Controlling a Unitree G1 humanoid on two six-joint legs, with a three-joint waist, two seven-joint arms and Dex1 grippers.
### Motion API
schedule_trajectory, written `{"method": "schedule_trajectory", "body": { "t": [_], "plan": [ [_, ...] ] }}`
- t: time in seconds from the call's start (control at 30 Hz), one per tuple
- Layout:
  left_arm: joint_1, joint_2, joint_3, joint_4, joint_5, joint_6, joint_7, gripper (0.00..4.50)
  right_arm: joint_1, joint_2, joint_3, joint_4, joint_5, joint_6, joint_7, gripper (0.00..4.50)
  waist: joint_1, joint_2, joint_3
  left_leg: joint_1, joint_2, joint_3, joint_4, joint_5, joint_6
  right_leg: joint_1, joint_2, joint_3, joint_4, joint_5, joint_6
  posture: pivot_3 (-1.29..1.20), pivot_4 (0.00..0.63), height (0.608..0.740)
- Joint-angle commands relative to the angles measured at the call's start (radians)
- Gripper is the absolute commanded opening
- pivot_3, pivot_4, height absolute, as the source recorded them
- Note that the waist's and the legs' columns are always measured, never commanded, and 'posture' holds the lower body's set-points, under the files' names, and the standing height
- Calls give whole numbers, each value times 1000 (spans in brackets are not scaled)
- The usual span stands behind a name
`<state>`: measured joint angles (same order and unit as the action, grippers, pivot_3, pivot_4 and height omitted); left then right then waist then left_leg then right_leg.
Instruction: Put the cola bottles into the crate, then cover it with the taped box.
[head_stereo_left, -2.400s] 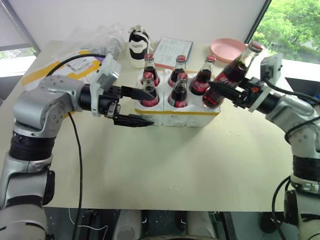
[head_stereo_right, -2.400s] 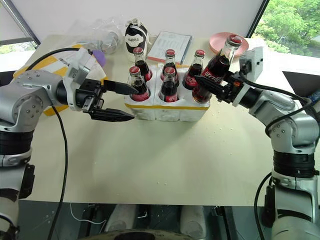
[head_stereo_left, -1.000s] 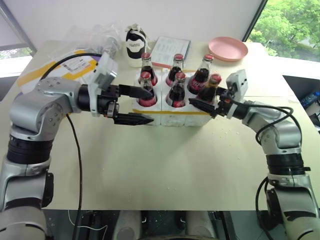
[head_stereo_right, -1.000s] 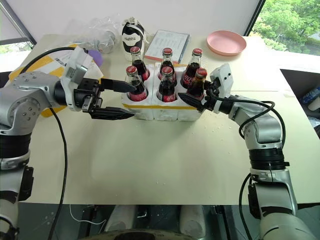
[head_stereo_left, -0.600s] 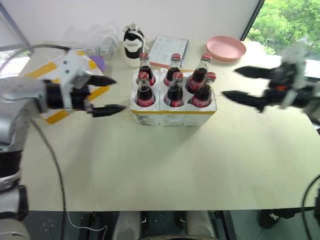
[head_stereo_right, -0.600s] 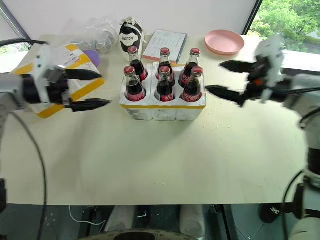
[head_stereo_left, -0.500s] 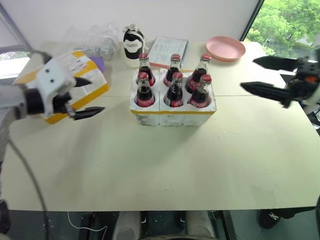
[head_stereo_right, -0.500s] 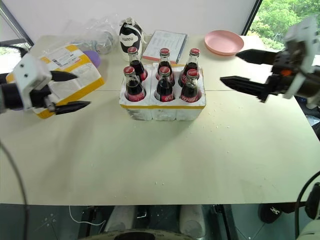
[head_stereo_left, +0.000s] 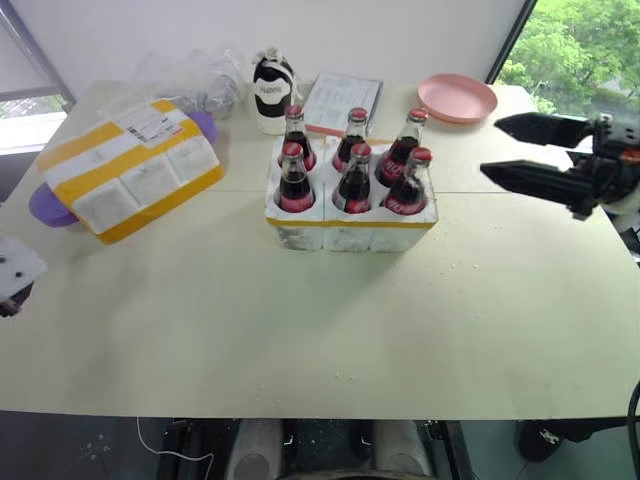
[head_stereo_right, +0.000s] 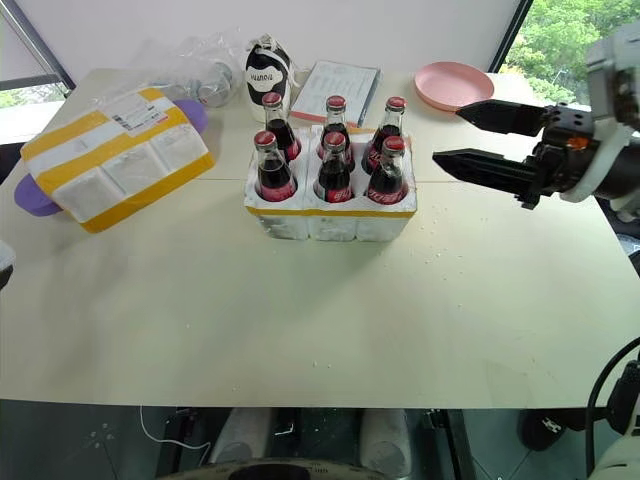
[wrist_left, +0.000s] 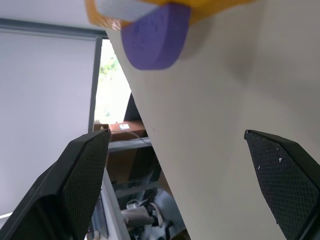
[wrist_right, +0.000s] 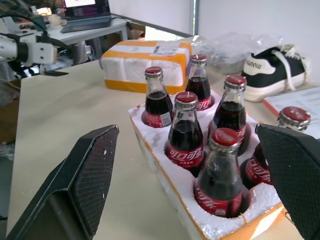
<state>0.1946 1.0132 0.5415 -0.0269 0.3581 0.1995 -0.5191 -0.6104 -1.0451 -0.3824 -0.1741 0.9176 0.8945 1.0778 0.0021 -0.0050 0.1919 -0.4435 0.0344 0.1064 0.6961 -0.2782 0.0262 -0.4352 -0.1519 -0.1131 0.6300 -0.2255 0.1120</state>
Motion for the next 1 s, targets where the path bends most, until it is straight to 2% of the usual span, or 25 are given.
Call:
{"method": "schedule_trajectory", "body": {
  "t": [0.03,0.33,0.53,0.73,0.93,1.0],
  "plan": [
    [-103,28,-74,146,37,-84,113,4500,-11,-50,-33,-51,41,-3,56,4483,5,0,0,0,0,0,0,0,0,0,1,0,0,0,0,0,150,740],
    [-479,58,-369,614,117,-323,277,4500,31,-76,-102,-158,123,36,15,4483,10,-1,-1,0,0,3,0,0,0,0,0,0,0,1,0,0,150,740],
    [-714,25,-561,864,218,-415,389,4500,72,-67,-138,-191,152,38,-37,4483,10,-3,-2,0,-2,6,0,0,0,1,1,0,1,1,0,0,150,740],
    [-860,-7,-673,1045,257,-439,448,4500,89,-66,-149,-205,175,31,-75,4483,8,-3,-2,0,-2,7,1,0,0,1,1,0,1,1,0,0,150,740],
    [-945,-29,-733,1172,253,-429,471,4500,105,-68,-164,-209,176,24,-109,4483,8,-4,-2,0,-2,7,1,0,1,1,1,0,1,1,0,0,150,740],
    [-961,-36,-740,1194,246,-432,470,3981,109,-69,-167,-208,176,21,-116,4500,8,-4,-2,0,-2,7,1,0,1,1,1,0,1,1,0,0,150,740]
  ]
}}
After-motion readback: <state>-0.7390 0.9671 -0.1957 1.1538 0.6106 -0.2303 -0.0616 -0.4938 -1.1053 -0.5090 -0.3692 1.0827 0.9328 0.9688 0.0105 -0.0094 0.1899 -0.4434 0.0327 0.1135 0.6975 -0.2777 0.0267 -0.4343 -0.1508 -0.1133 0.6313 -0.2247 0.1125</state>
